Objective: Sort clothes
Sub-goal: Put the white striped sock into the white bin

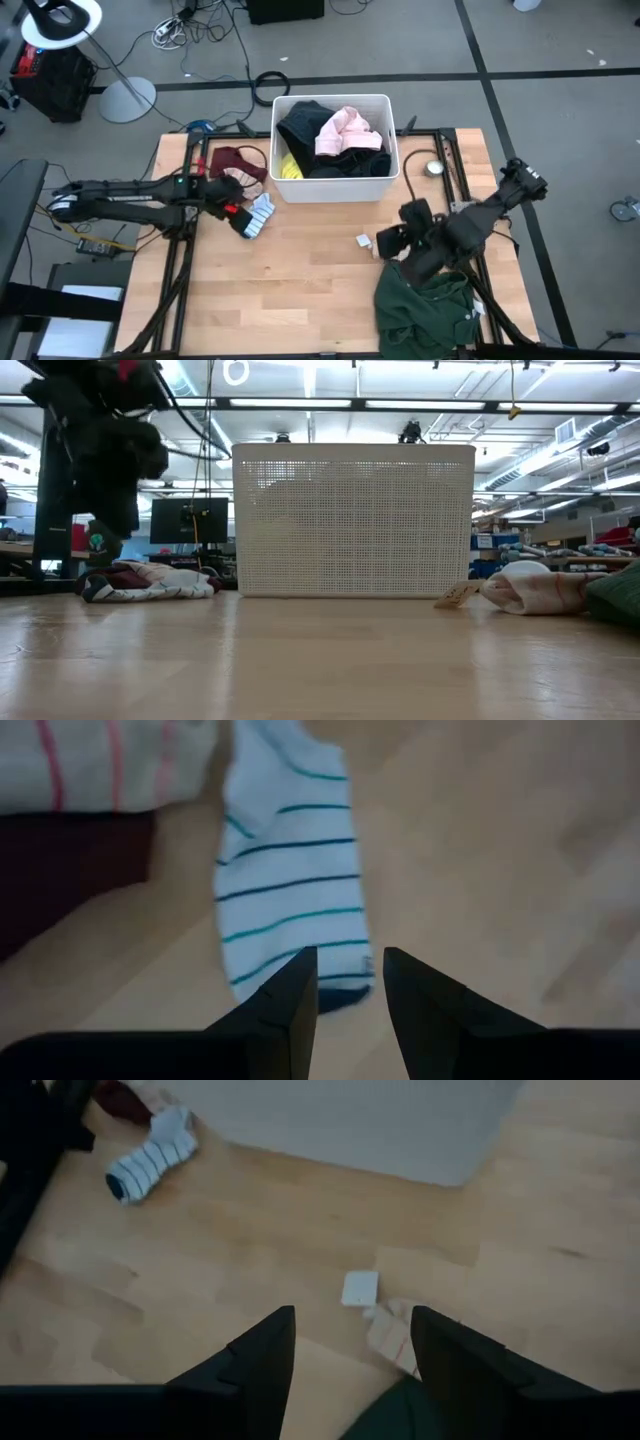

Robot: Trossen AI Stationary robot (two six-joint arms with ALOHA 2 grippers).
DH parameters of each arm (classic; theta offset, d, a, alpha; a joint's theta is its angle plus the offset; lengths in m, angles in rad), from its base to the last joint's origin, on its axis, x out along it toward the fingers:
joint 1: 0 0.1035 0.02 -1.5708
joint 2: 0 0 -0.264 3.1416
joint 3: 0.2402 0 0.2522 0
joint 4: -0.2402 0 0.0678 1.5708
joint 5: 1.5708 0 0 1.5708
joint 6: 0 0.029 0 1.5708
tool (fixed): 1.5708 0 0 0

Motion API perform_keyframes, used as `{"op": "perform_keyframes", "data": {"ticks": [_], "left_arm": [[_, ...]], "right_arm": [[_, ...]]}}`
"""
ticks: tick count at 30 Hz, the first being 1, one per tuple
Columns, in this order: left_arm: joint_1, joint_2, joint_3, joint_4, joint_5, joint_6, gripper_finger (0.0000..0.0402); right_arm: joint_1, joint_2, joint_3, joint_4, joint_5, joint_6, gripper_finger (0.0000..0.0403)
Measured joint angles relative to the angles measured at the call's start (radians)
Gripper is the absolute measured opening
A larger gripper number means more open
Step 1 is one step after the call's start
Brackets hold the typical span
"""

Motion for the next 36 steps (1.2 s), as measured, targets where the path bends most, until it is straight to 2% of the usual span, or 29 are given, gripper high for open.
{"op": "perform_keyframes", "data": {"ticks": [11,21,26,31,34,36], "left_arm": [[0.072,0.167,0.0,-0.004,-0.025,0.026,0.0121],[0.077,0.31,0.0,0.071,-0.062,-0.003,0.0121],[0.075,0.386,0.001,0.148,-0.07,-0.006,0.0121],[0.075,0.471,0.007,0.153,-0.083,-0.027,0.0119],[0.076,0.495,0.009,0.153,-0.061,-0.049,0.0091],[0.071,0.495,0.014,0.158,-0.04,-0.057,0.0048]], "right_arm": [[0.135,0.084,-0.073,-0.003,-0.105,0.177,0.0185],[0.219,0.137,-0.124,0.038,-0.168,0.218,0.0185],[0.251,0.141,-0.137,0.047,-0.172,0.232,0.0185],[0.284,0.141,-0.137,0.046,-0.172,0.248,0.0185],[0.317,0.147,-0.14,0.034,-0.171,0.27,0.0185],[0.34,0.147,-0.17,0.071,-0.171,0.281,0.018]]}}
